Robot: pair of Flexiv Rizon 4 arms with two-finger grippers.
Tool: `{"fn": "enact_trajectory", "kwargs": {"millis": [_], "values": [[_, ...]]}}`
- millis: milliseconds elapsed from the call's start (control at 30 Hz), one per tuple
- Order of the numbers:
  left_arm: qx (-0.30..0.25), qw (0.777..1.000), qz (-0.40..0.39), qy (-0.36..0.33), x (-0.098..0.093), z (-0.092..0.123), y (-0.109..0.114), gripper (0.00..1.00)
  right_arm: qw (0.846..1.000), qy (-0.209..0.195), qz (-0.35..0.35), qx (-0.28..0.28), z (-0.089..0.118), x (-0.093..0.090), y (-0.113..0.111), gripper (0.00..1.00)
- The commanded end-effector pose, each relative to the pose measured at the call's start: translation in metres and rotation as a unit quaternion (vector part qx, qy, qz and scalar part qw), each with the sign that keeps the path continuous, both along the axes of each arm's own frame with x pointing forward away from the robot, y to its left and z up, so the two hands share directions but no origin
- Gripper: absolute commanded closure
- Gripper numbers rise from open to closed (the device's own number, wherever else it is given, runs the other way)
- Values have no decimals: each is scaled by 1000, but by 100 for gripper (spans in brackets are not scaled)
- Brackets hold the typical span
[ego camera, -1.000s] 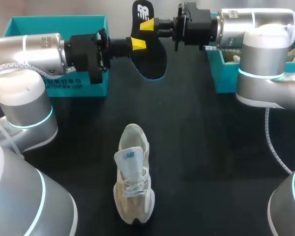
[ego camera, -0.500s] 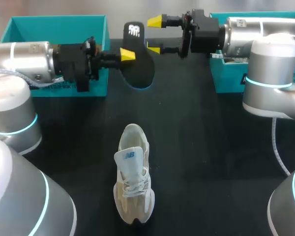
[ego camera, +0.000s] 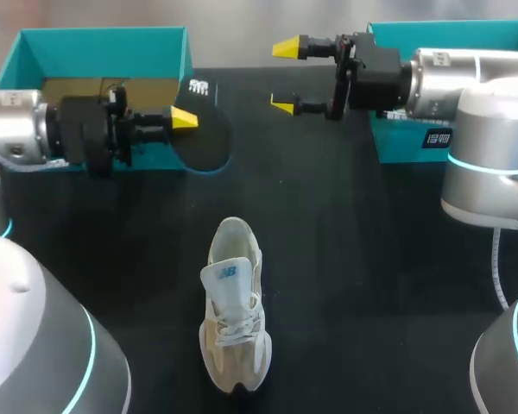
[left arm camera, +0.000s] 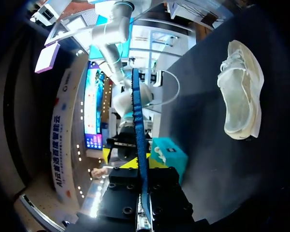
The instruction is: Take the shoe out of the shoebox, open the shoe tongue, remove and reinsert the insole, then place the shoe into the shoebox
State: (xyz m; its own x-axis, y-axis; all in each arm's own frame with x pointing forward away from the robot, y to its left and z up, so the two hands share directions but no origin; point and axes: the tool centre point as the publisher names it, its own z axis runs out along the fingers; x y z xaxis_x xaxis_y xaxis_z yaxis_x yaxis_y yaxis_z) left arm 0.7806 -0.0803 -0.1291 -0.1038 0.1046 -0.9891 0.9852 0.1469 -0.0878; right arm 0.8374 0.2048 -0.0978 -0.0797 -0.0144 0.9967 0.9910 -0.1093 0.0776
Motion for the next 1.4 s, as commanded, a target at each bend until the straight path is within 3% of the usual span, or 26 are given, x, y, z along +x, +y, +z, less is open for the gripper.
{"fn": "enact_trajectory", "kwargs": {"millis": [33,167,667,833,900,1033,1233,1400], "values": [[2,1000,1,24,-10,1,14,100,1000,0,-2,-1,0,-1,1,0],[-20,994,-9,103,-17,-6,16,100,1000,0,-2,-1,0,-1,1,0],[-20,994,-9,103,-17,-6,16,100,1000,0,-2,-1,0,-1,1,0],[-56,973,-14,224,-22,-1,13,100,1000,0,-2,-1,0,-1,1,0],[-60,969,6,241,-23,4,14,100,1000,0,-2,-1,0,-1,1,0],[-77,942,26,325,-26,14,16,100,1000,0,-2,-1,0,-1,1,0],[-91,873,26,479,-36,25,17,100,1000,0,-2,-1,0,-1,1,0],[-97,822,16,561,-42,30,16,100,1000,0,-2,-1,0,-1,1,0]]}}
